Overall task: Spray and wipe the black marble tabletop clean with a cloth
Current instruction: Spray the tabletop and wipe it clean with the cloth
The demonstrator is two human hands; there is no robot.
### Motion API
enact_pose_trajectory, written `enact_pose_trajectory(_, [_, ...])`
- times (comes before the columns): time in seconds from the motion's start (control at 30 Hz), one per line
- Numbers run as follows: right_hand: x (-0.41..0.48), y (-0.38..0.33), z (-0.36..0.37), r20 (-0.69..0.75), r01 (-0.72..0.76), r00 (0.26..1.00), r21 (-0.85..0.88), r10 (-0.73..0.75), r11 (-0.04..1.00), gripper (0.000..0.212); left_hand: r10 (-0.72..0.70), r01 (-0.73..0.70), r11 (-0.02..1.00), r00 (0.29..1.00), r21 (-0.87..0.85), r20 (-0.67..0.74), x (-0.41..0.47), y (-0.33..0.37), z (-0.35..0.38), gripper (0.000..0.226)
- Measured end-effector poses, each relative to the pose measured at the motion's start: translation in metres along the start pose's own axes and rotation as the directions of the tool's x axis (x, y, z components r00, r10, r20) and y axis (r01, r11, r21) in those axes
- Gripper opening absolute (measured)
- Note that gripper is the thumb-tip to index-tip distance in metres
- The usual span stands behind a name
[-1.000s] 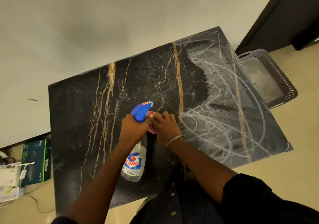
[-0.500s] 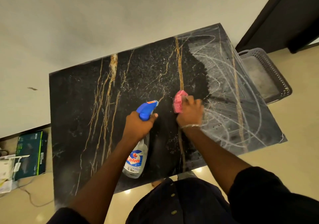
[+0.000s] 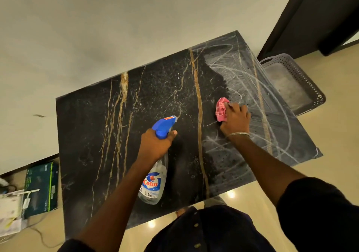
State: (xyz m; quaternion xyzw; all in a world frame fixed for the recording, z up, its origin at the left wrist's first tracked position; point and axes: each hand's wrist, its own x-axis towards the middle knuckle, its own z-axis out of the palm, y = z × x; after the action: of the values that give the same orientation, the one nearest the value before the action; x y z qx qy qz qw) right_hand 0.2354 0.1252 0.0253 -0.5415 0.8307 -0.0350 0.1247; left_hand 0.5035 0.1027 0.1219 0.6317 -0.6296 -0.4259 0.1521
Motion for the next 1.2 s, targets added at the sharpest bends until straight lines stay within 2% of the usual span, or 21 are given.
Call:
enact_pose_trajectory(0.1, [-0.010,-0.022,0.003,0.000,-0.111,0.994,0.035,0.111,0.993,0.078,0.006,-0.006,1.000,1.000,-0.030,-0.004,-0.003,0.002,0.000,0.014])
enact_pose_trajectory(0.13, [-0.019,-0.036,0.007,-0.012,-0.105,0.994,0.041,0.105,0.994,0.076,0.010,-0.011,0.999,1.000,-0.035,-0.004,-0.004,0.003,0.000,0.014])
enact_pose_trajectory(0.23, [-0.053,-0.081,0.030,-0.047,0.093,0.995,0.091,-0.089,0.991,0.068,0.014,-0.014,1.000,1.000,0.012,0.008,-0.009,0.003,0.001,0.016])
enact_pose_trajectory(0.3, [-0.076,-0.107,0.042,-0.046,0.240,0.971,0.122,-0.236,0.963,0.068,-0.014,0.014,1.000,1.000,0.009,0.011,-0.011,0.003,0.002,0.017])
enact_pose_trajectory(0.4, [-0.089,-0.119,0.047,0.028,0.400,0.915,0.063,-0.402,0.914,0.069,-0.027,0.027,1.000,1.000,0.000,0.006,-0.013,0.003,0.003,0.016])
enact_pose_trajectory(0.47, [-0.081,-0.105,0.042,0.016,0.453,0.891,0.018,-0.454,0.891,0.066,-0.012,0.012,1.000,1.000,0.006,0.012,-0.015,0.002,0.002,0.016])
enact_pose_trajectory(0.53, [-0.071,-0.079,0.034,0.002,0.386,0.922,-0.010,-0.386,0.922,0.063,0.004,-0.004,1.000,1.000,0.006,0.020,-0.017,0.003,0.002,0.014])
enact_pose_trajectory(0.6, [-0.059,-0.046,0.025,-0.045,0.237,0.970,-0.013,-0.237,0.972,0.064,0.019,-0.019,1.000,1.000,0.003,0.019,-0.019,0.004,0.001,0.013])
enact_pose_trajectory(0.7, [-0.048,-0.007,0.015,-0.070,0.081,0.994,-0.035,-0.084,0.996,0.071,0.025,-0.025,1.000,0.999,0.003,0.031,-0.022,0.006,0.001,0.014])
enact_pose_trajectory(0.87, [-0.064,-0.034,0.016,-0.039,-0.024,0.999,-0.017,0.023,1.000,0.069,0.001,-0.001,1.000,1.000,-0.009,0.023,-0.029,0.003,0.003,0.019])
enact_pose_trajectory(1.0, [-0.111,-0.090,0.043,-0.031,0.194,0.981,0.029,-0.193,0.981,0.065,-0.010,0.010,1.000,1.000,-0.019,0.015,-0.037,-0.001,0.001,0.019])
enact_pose_trajectory(1.07, [-0.133,-0.109,0.052,0.043,0.332,0.942,0.048,-0.334,0.942,0.064,-0.032,0.032,0.999,0.999,0.009,0.013,-0.038,-0.004,0.003,0.020])
enact_pose_trajectory(1.13, [-0.139,-0.109,0.053,0.078,0.431,0.899,0.022,-0.432,0.902,0.066,-0.042,0.041,0.999,0.999,0.033,0.016,-0.038,-0.008,0.005,0.022])
enact_pose_trajectory(1.2, [-0.132,-0.093,0.047,0.050,0.455,0.890,-0.030,-0.454,0.890,0.068,-0.023,0.022,0.999,0.999,0.034,0.035,-0.040,-0.008,0.005,0.019])
